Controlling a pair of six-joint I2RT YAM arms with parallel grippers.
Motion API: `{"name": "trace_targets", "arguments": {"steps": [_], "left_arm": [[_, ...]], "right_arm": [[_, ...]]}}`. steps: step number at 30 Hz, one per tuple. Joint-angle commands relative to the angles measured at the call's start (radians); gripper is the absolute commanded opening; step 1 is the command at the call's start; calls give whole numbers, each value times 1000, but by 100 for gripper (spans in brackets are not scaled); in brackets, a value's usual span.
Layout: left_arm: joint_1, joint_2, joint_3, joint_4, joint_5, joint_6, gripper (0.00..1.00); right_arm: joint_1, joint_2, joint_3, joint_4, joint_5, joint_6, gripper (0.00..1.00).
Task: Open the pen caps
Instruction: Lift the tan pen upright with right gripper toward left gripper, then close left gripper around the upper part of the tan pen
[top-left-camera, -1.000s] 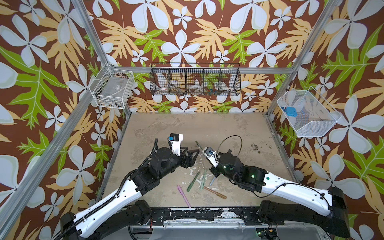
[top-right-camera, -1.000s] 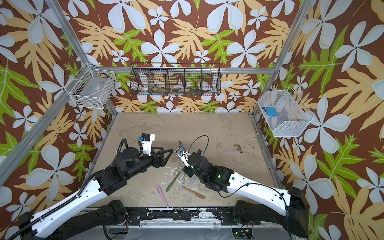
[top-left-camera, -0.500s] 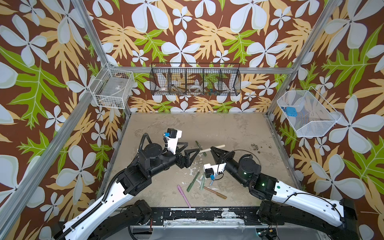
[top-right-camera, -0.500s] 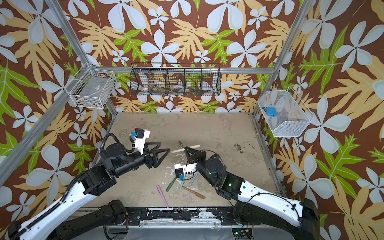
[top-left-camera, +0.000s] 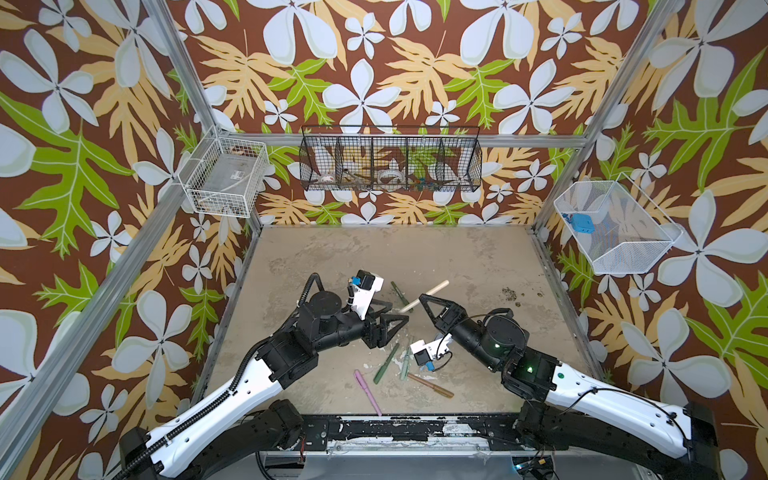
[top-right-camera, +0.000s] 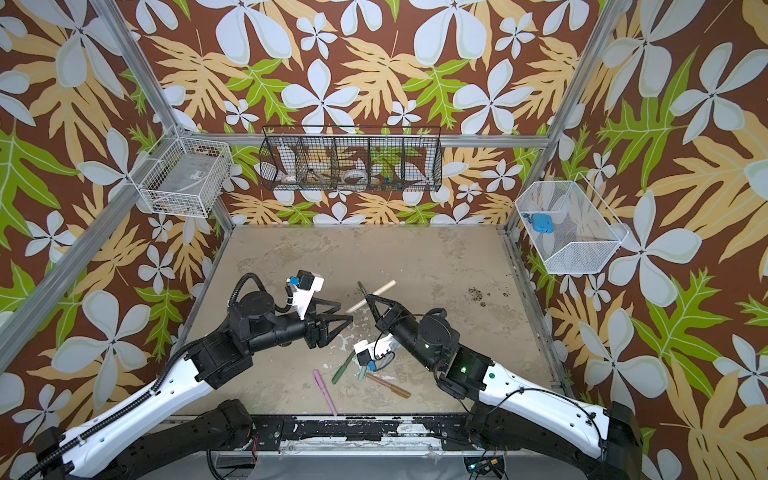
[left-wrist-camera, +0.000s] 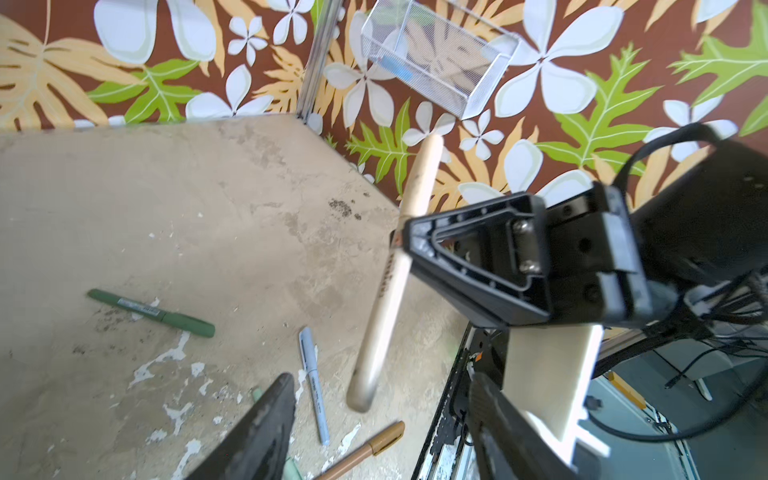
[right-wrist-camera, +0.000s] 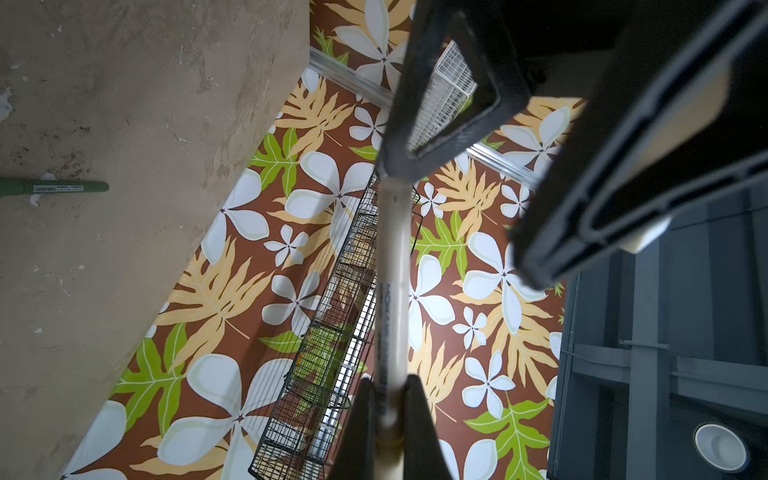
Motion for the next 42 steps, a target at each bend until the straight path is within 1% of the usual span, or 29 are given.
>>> {"name": "trace_targets", "arguments": {"steps": [1, 3, 4, 8, 12, 18, 23, 28, 33, 36, 40, 42], "left_arm": [[-1, 2, -1, 73, 49, 4, 68], [-1, 18, 5, 67, 67, 13, 67], [-2, 32, 15, 49, 59, 23, 65], [-32, 71, 49, -30, -68, 72, 59], [-35, 79, 39, -15, -101, 75, 52], [-35, 106, 41, -6, -70, 82, 46], [-39, 115, 27, 23, -25, 78, 45], [-45, 132, 21, 36, 25, 77, 42], [-51, 156, 19, 39, 31, 77, 35], [-54, 159, 14, 50, 50, 74, 33], [-55, 156, 14, 54, 51, 75, 25], [-56, 157, 14, 57, 56, 74, 16]], "right_arm": [[-2, -3, -9, 5, -14, -72, 2], [-1, 1, -10, 7, -26, -97, 2], [-2, 1, -11, 1, -38, -109, 2], [-1, -5, -16, -6, -73, -135, 2], [-2, -4, -20, -11, -81, -145, 2], [-1, -14, -15, -35, -120, -179, 2], [-1, -2, -8, -40, -124, -181, 2], [-1, 6, -10, -35, -135, -184, 2], [-2, 6, -11, -35, -136, -182, 2], [-1, 3, -8, -39, -137, -182, 2], [-1, 2, -7, -46, -141, -182, 2], [-1, 1, -9, -45, -144, -182, 4]]}}
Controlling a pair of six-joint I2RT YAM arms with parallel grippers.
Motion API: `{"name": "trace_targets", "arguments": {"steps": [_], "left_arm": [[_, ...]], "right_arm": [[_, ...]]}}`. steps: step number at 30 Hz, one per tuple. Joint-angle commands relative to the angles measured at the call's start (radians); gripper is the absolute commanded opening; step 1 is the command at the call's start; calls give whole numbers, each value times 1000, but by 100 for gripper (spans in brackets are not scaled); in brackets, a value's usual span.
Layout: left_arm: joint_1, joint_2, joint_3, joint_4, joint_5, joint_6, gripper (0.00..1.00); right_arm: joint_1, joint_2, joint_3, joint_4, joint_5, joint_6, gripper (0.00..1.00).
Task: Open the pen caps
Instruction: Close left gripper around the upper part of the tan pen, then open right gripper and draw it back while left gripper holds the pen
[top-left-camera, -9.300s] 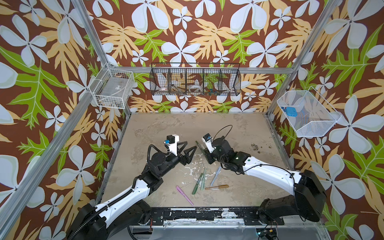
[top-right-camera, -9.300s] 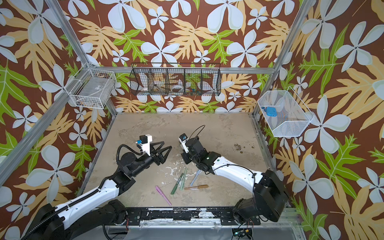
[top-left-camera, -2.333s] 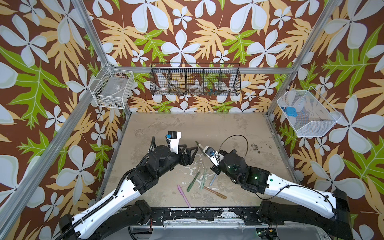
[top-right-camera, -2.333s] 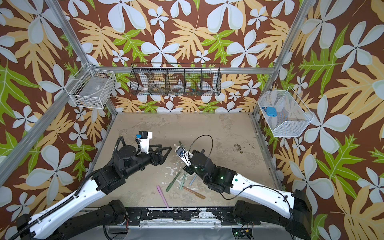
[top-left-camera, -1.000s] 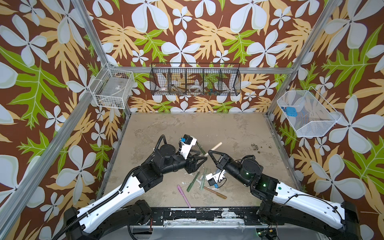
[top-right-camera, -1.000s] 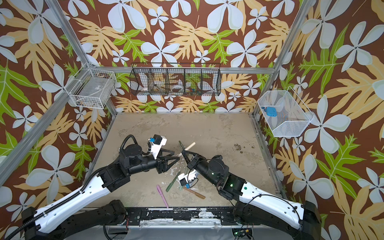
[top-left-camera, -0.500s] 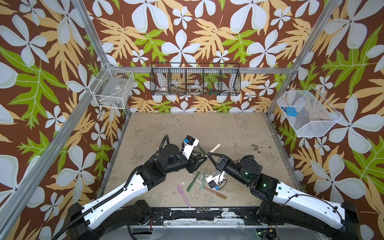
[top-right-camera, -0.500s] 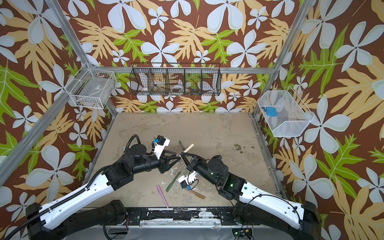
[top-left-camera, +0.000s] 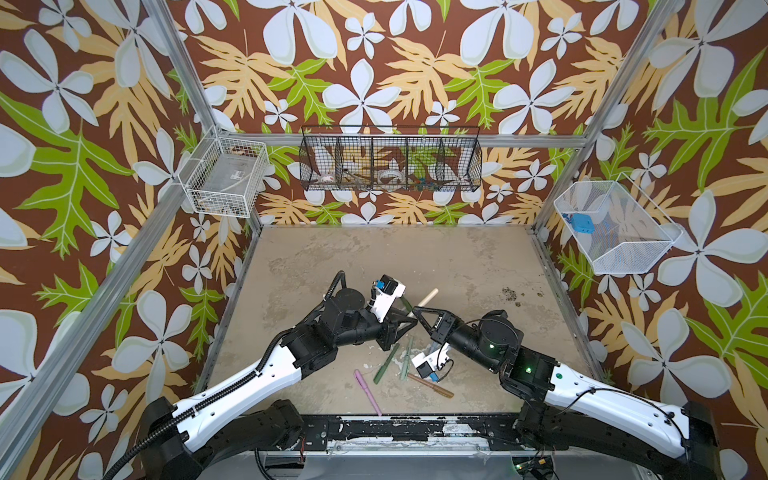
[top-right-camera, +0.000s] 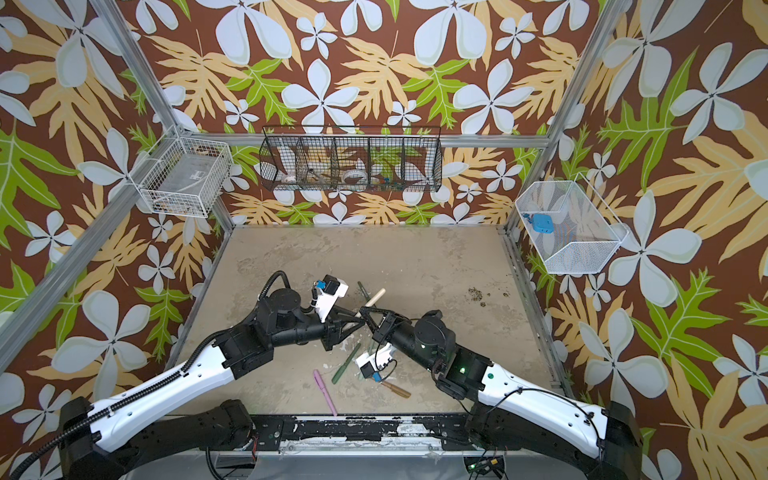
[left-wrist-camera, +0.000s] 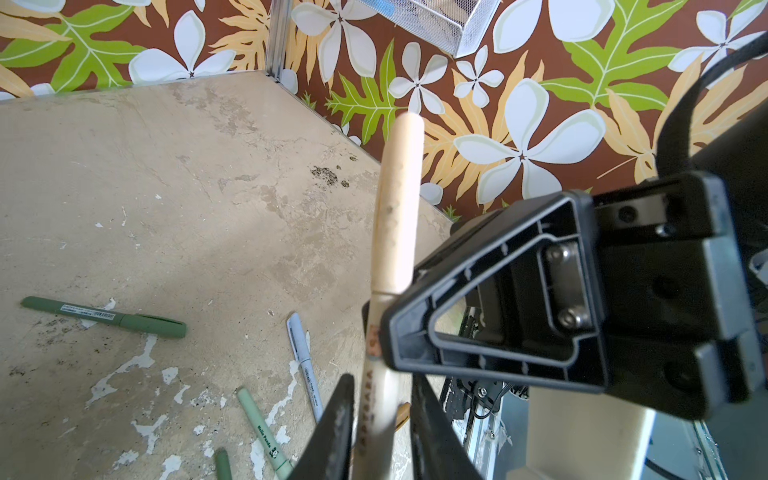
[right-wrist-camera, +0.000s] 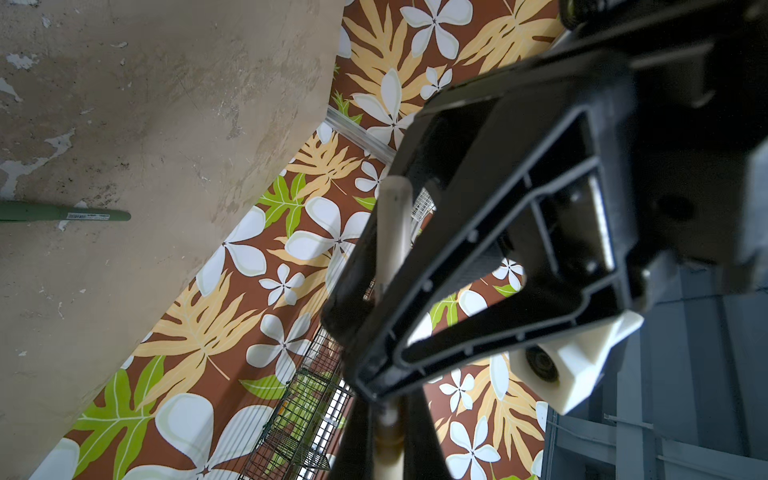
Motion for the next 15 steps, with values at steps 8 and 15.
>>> {"name": "trace_targets", "arguments": {"steps": [8, 15], "left_arm": [[-1, -30, -5, 77, -89, -49, 0], [0, -101, -61, 271, -337, -79, 0]], "right_arm": [[0, -26, 3, 63, -77, 89, 54], [1, -57, -24, 233, -70, 643, 55]]}}
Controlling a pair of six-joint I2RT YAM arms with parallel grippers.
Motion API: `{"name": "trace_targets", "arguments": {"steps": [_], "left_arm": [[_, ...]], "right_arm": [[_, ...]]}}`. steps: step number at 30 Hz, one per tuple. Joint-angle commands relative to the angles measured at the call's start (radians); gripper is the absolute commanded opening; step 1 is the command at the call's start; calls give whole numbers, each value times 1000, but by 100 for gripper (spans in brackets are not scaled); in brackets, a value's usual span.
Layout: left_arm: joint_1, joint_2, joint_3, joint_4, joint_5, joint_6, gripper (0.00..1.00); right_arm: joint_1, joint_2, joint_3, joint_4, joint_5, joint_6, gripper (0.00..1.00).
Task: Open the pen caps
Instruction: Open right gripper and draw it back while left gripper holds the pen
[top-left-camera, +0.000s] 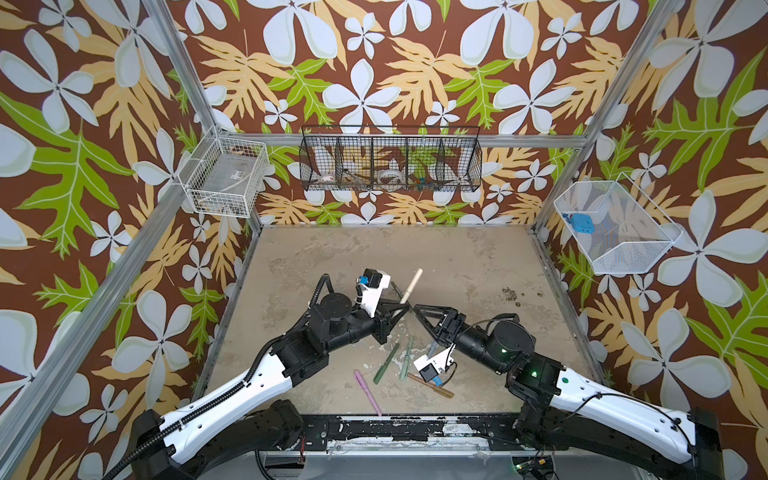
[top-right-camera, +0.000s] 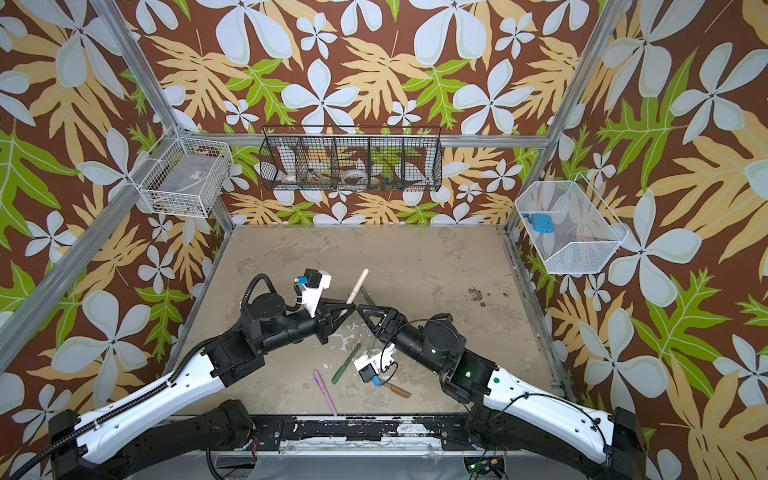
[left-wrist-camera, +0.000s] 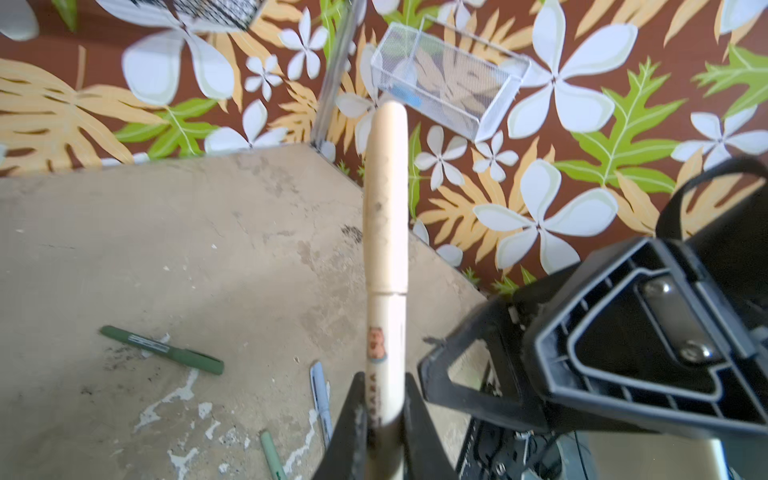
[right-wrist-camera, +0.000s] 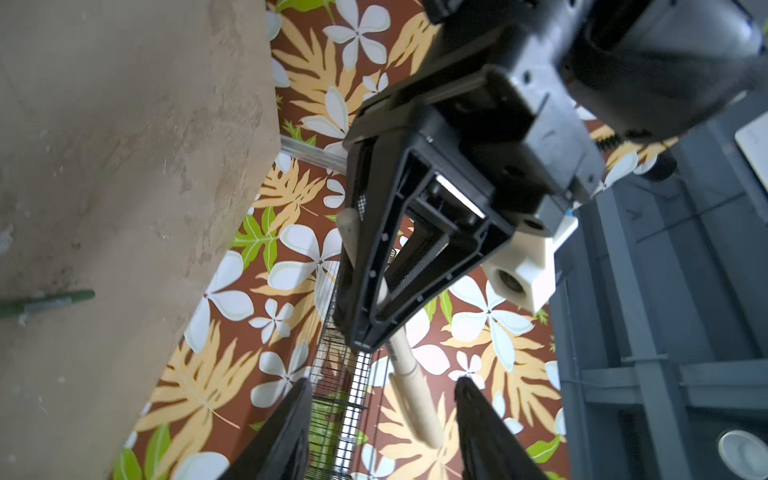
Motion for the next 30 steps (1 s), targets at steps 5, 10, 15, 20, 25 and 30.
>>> {"name": "trace_targets", "arguments": {"steps": [5, 10, 15, 20, 25, 30], "left_arm": [[1, -15, -113, 353, -192, 30, 0], [1, 9, -187, 498, -146, 90, 0], [0, 34, -284, 659, -101, 98, 0], [1, 41, -360, 726, -80, 120, 0], [0, 41, -439, 807, -89, 129, 0], [0, 39, -462, 832, -18, 135, 0]], "right_arm": [[-1, -6, 125, 105, 79, 974, 57], [-7, 10, 212, -102, 140, 1467, 61], [-23, 34, 178, -170, 5, 1684, 58], [-153, 12, 65, -76, -331, 1812, 60], [-335, 69, -48, 99, -662, 1907, 55], [-354, 97, -96, 225, -765, 1944, 53]]}}
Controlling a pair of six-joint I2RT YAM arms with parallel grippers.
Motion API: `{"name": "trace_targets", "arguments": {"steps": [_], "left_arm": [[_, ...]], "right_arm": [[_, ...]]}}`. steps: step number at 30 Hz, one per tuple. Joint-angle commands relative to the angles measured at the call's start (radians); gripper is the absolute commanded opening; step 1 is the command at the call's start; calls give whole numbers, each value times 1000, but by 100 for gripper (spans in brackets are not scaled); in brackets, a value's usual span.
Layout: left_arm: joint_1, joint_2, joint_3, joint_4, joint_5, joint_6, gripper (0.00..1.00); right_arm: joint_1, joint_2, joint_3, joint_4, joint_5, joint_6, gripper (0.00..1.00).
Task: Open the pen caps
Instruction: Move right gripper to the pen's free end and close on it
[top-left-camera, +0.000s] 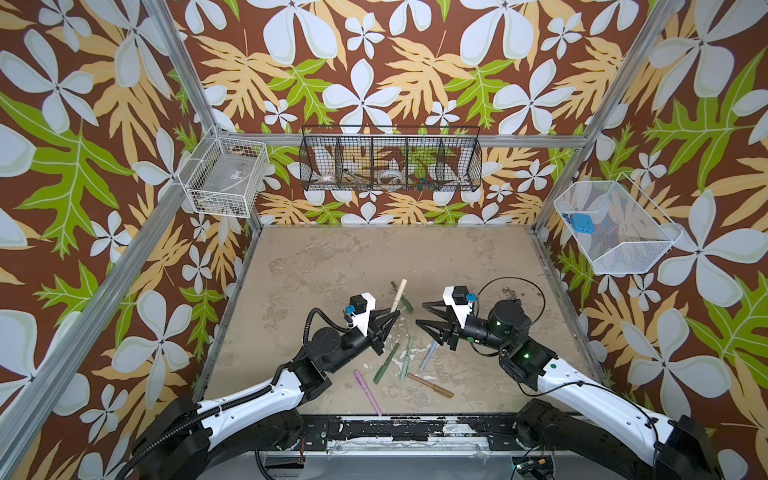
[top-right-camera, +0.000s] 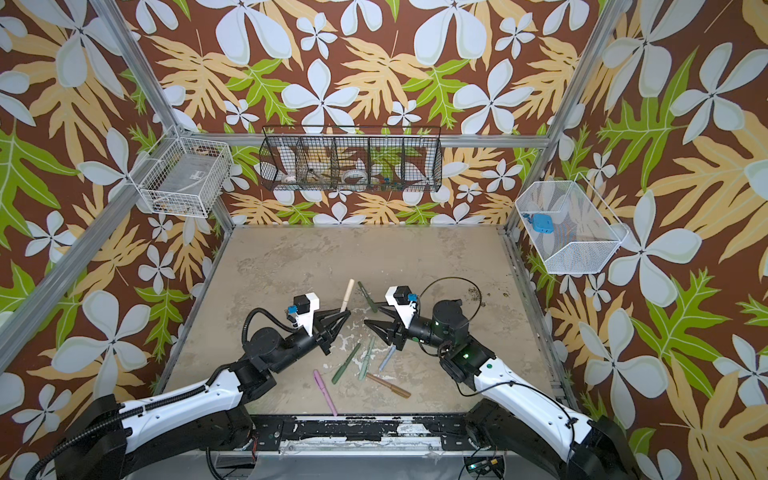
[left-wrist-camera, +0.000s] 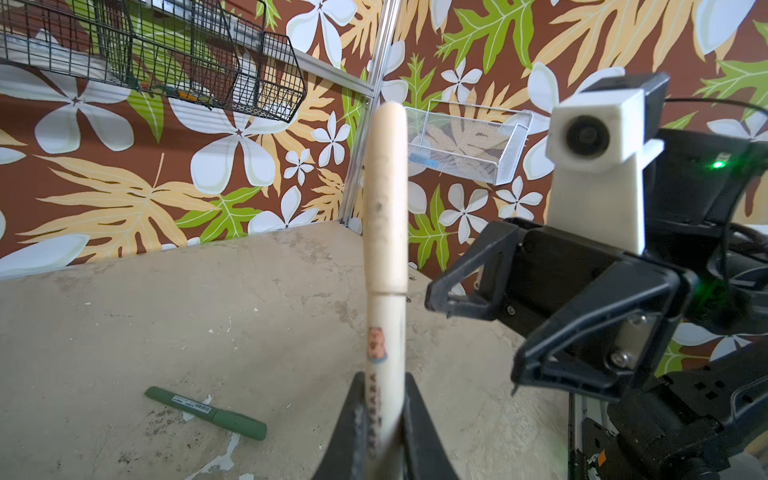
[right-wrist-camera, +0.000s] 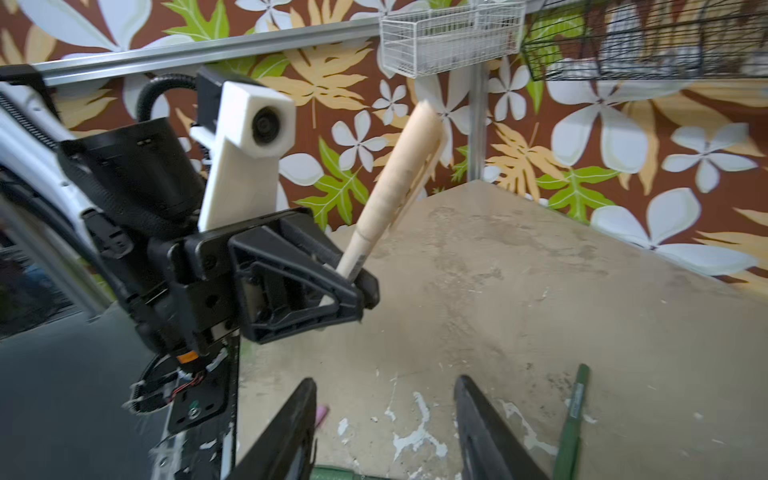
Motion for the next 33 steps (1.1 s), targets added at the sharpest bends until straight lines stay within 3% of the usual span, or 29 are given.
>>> {"name": "trace_targets", "arguments": {"steps": [1, 11, 23, 33], "left_arm": [[0, -3, -16, 99, 70, 10, 0], [-1, 120, 5, 184, 310, -35, 0], [-5, 199, 3, 301, 449, -54, 0], [-19, 233, 3, 349, 459, -61, 0]], "right_arm": [[-5, -2, -22, 154, -135, 54, 52], [-5, -50, -119, 276, -141, 96, 52], [-4, -28, -139, 356, -129, 141, 52], [-4, 37, -134, 418, -183, 181, 39]]}}
